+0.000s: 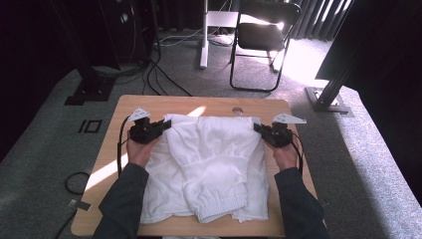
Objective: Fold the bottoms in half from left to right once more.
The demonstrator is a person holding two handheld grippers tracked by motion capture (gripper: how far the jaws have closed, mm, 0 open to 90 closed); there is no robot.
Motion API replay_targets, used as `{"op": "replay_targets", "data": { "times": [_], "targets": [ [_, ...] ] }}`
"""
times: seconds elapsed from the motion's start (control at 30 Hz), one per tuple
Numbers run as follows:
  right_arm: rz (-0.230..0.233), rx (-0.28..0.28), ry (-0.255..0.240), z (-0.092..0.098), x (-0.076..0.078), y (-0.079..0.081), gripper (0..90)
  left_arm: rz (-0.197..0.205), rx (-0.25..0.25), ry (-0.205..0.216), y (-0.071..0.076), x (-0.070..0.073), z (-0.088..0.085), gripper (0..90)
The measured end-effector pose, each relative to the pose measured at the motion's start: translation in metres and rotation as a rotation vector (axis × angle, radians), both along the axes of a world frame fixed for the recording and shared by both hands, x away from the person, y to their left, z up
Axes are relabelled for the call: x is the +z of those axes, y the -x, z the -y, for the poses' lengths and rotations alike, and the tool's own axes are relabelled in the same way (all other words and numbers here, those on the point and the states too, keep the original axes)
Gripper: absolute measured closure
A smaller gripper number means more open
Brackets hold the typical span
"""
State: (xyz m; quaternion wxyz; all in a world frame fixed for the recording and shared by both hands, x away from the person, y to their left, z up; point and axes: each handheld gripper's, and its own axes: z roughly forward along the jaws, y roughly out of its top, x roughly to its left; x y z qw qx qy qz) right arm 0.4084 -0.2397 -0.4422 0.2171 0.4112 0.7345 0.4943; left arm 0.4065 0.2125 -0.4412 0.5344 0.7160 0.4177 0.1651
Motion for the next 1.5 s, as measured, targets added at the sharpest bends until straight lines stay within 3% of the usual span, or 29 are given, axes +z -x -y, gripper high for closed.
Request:
{"op": "replay_targets", "data": {
  "times": [0.1, 0.13, 0.17, 0.2, 0.37, 0.43, 0.47, 0.5, 0.53, 0.57, 0.67, 0.8, 0.9, 1.03, 1.1, 1.17, 1.2, 1.23, 1.33, 1.5],
  "targets": [
    [0.006, 0.029, 0.012, 0.003, -0.004, 0.019, 85.5, 0.006, -0.043, -0.002, 0.027, -0.006, -0.002, 79.5],
    [0.002, 0.036, 0.024, 0.003, -0.007, 0.025, 85.3, 0.006, -0.043, -0.002, 0.027, -0.006, -0.002, 79.3],
    [-0.004, 0.044, 0.033, 0.004, -0.011, 0.031, 85.2, -0.004, -0.070, -0.022, 0.044, -0.014, -0.003, 79.2],
    [-0.010, 0.053, 0.042, 0.004, -0.016, 0.036, 84.9, -0.013, -0.081, -0.034, 0.051, -0.019, -0.004, 79.0],
    [-0.073, 0.078, 0.060, 0.007, -0.046, 0.060, 84.5, -0.121, -0.131, -0.103, 0.077, -0.056, -0.002, 78.7],
    [-0.113, 0.087, 0.079, 0.004, -0.060, 0.067, 84.5, -0.156, -0.142, -0.142, 0.081, -0.068, 0.000, 78.6],
    [-0.124, 0.089, 0.083, 0.003, -0.065, 0.069, 84.5, -0.177, -0.148, -0.180, 0.082, -0.077, 0.002, 78.5],
    [-0.153, 0.099, 0.097, 0.001, -0.074, 0.071, 84.5, -0.193, -0.148, -0.207, 0.081, -0.082, 0.004, 78.4],
    [-0.153, 0.099, 0.097, 0.001, -0.074, 0.071, 84.5, -0.193, -0.148, -0.207, 0.081, -0.082, 0.004, 78.3],
    [-0.187, 0.108, 0.119, -0.003, -0.086, 0.072, 84.4, -0.212, -0.146, -0.228, 0.079, -0.090, 0.008, 78.3],
    [-0.225, 0.109, 0.141, -0.009, -0.099, 0.068, 84.5, -0.209, -0.131, -0.267, 0.071, -0.098, 0.015, 78.4],
    [-0.239, 0.096, 0.167, -0.015, -0.105, 0.060, 84.5, -0.192, -0.106, -0.280, 0.062, -0.100, 0.018, 78.3],
    [-0.243, 0.065, 0.172, -0.021, -0.108, 0.041, 84.5, -0.170, -0.031, -0.333, 0.039, -0.098, 0.024, 78.3],
    [-0.245, 0.007, 0.171, -0.027, -0.108, 0.016, 84.6, -0.170, 0.047, -0.356, 0.008, -0.096, 0.031, 78.3],
    [-0.253, -0.032, 0.172, -0.031, -0.107, 0.001, 84.6, -0.180, 0.084, -0.355, -0.006, -0.094, 0.034, 78.4],
    [-0.258, -0.044, 0.174, -0.033, -0.106, -0.005, 84.7, -0.180, 0.084, -0.355, -0.006, -0.094, 0.034, 78.7],
    [-0.261, -0.062, 0.173, -0.035, -0.103, -0.016, 85.5, -0.210, 0.122, -0.320, -0.022, -0.088, 0.035, 80.8],
    [-0.268, -0.063, 0.166, -0.034, -0.100, -0.019, 86.0, -0.219, 0.140, -0.297, -0.024, -0.084, 0.034, 81.9],
    [-0.238, -0.063, 0.155, -0.031, -0.083, -0.017, 86.2, -0.163, 0.146, -0.219, -0.017, -0.061, 0.028, 82.9],
    [-0.111, -0.066, 0.110, -0.013, -0.039, -0.002, 86.4, -0.069, 0.112, -0.060, -0.004, -0.016, 0.013, 83.6]
  ]
}}
